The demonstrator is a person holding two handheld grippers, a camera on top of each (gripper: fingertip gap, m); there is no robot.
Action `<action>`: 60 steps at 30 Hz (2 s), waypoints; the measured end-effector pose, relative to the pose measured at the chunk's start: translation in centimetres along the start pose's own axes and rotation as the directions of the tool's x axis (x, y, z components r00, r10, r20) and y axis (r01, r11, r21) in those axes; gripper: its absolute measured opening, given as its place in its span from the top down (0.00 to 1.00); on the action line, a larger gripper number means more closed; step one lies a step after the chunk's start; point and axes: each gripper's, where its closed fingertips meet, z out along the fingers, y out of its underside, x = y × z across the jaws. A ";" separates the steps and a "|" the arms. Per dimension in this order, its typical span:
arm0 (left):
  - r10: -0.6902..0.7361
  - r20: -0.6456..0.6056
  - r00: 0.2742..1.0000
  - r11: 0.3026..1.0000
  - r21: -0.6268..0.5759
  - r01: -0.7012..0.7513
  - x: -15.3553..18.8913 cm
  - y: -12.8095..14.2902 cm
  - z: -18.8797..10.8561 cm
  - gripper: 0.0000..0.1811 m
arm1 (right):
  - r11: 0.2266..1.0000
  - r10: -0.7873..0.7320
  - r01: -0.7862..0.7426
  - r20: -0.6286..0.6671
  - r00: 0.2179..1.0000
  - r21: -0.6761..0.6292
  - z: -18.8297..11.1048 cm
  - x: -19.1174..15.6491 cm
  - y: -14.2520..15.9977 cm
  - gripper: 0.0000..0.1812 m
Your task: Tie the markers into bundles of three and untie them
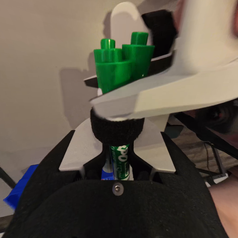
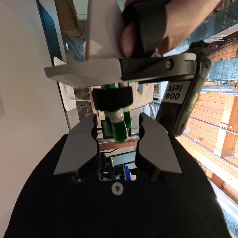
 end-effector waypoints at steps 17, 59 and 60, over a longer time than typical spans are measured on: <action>0.126 0.154 0.980 0.988 -0.113 -0.109 -1.0 -0.2 -2.0 0.76 | 0.342 0.747 -0.927 0.553 0.369 0.156 -3.9 -1.6 -3.2 0.90; 0.063 0.132 0.989 0.998 -0.007 -0.062 0.3 -8.4 -3.1 0.76 | -0.901 0.330 -0.434 0.643 -0.691 -0.004 -2.6 4.8 4.4 0.80; 0.064 0.134 0.989 0.998 -0.011 -0.063 0.3 -8.4 -3.0 0.81 | -0.900 0.332 -0.436 0.653 -0.681 0.004 -2.8 4.8 4.5 0.82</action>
